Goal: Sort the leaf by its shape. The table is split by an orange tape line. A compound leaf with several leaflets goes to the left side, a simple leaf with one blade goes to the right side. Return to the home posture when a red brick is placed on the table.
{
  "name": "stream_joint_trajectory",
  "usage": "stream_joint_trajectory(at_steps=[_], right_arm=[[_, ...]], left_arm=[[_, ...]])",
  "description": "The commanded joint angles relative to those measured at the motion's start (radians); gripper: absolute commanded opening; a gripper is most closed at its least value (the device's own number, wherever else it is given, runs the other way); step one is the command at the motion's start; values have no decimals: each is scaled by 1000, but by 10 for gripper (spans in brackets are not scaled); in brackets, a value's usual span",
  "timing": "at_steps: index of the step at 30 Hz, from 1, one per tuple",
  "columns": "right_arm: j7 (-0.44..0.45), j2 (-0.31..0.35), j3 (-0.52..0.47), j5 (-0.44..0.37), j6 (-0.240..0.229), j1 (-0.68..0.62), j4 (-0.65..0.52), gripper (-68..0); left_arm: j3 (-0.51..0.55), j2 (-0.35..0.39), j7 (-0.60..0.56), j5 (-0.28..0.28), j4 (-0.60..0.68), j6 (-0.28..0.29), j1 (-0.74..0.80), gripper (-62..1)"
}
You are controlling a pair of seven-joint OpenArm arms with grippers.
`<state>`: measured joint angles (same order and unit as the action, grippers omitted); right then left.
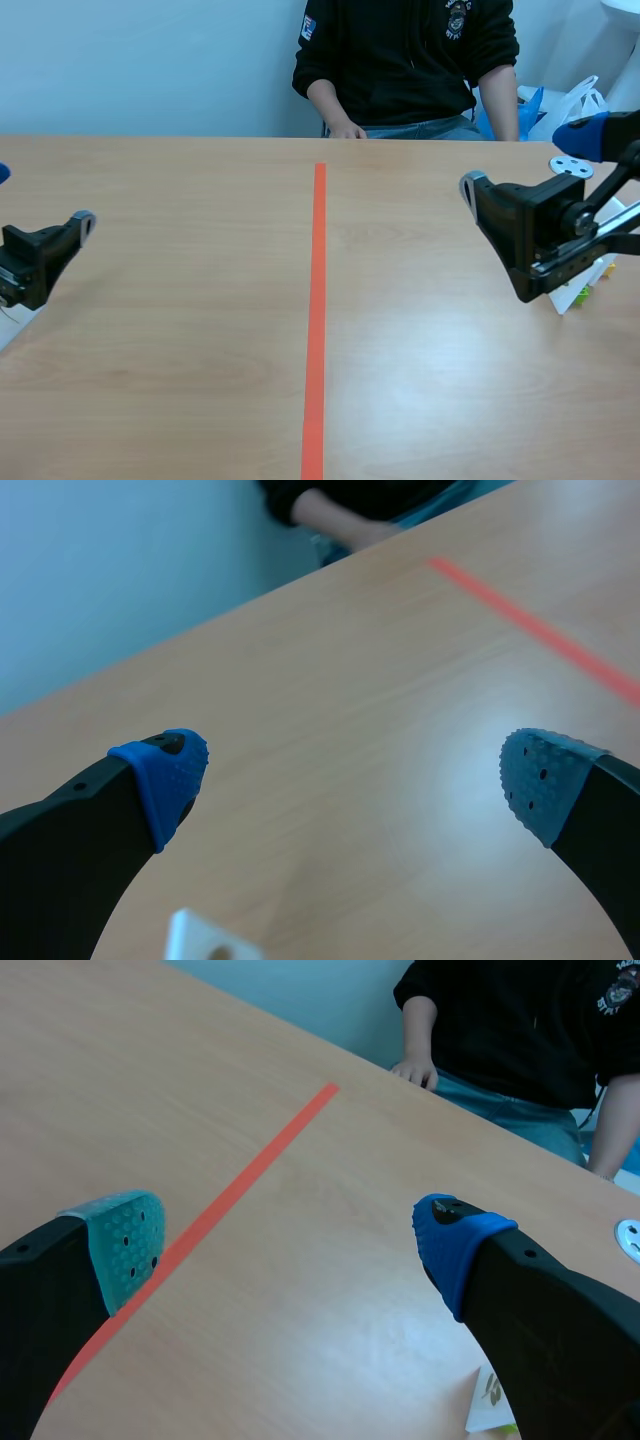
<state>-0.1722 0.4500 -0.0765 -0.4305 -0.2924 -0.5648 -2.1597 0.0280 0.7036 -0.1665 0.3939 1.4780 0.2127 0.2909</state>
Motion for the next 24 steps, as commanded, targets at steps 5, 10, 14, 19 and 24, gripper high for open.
stream_joint_trajectory(at_steps=[5, 10, 14, 19, 24], right_arm=[[18, 13, -3, -7, 5, 11, -2, -169], [18, 13, -4, -6, 5, 11, -2, -169], [18, 13, -4, -6, 5, 11, -2, -169], [18, 14, -4, -7, 10, 11, -2, -169], [18, 24, -3, -7, 12, 11, -2, -169]], left_arm=[[18, -14, -9, 7, 224, -2, 122, 14], [25, -57, 5, 7, 382, 0, 206, 14], [25, -83, 12, 7, 474, 0, 267, 14], [25, -111, 31, 7, 528, 0, 307, 14], [25, -130, 37, 7, 533, 10, 311, 14]])
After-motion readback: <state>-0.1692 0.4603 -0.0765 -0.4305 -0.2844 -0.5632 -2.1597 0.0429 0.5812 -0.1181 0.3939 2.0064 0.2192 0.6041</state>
